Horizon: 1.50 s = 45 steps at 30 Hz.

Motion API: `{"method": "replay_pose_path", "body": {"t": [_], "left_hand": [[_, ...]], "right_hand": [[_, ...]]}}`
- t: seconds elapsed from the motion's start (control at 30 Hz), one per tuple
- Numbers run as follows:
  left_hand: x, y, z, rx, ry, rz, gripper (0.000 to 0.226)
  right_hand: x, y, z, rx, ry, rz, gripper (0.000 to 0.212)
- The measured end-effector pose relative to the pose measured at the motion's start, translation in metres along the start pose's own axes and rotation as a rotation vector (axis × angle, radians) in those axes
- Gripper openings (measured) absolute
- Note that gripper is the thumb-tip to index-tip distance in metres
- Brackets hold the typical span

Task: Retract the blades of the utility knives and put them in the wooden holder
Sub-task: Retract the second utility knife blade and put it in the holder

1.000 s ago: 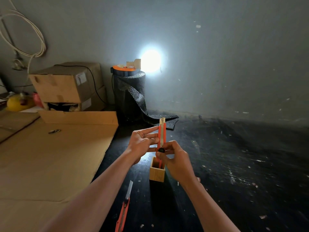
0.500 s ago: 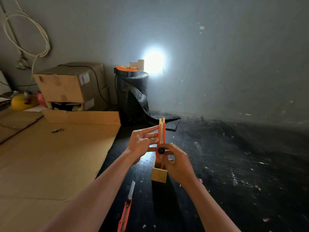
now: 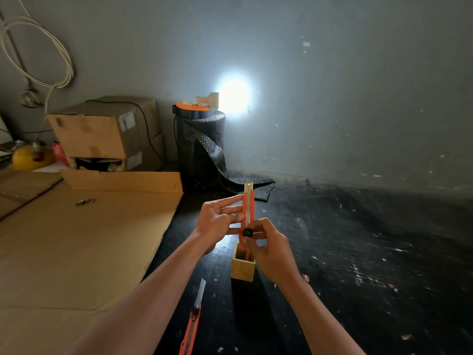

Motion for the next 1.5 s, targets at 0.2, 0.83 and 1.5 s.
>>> {"method": "replay_pose_path", "body": {"t": [0.2,0.83,1.5], "left_hand": [[-0.003,-0.003,0.008,0.028,0.015,0.017,0.050],[-0.060,0.017,0.097,-0.261,0.121,-0.070,0.043],[-0.122,0.003,0.214,-0.597,0.289,-0.044,0.072]], "right_hand": [[0.002,0.002,-0.005,-0.024,-0.051,-0.040,0.026],[-0.052,-0.012,-0.078,-0.210,-0.154,-0.067,0.022],[-0.062,-0.090,-0.197,0.080,-0.388,0.053,0.006]]}}
Point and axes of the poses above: each hand's wrist, its own x-axis away from the middle knuckle, its own y-axis out of the back of the hand, z = x × y, the point moved 10 cm from there along -x, towards the middle knuckle, and after that the axes turned 11 degrees about y, right-handed, at the moved point
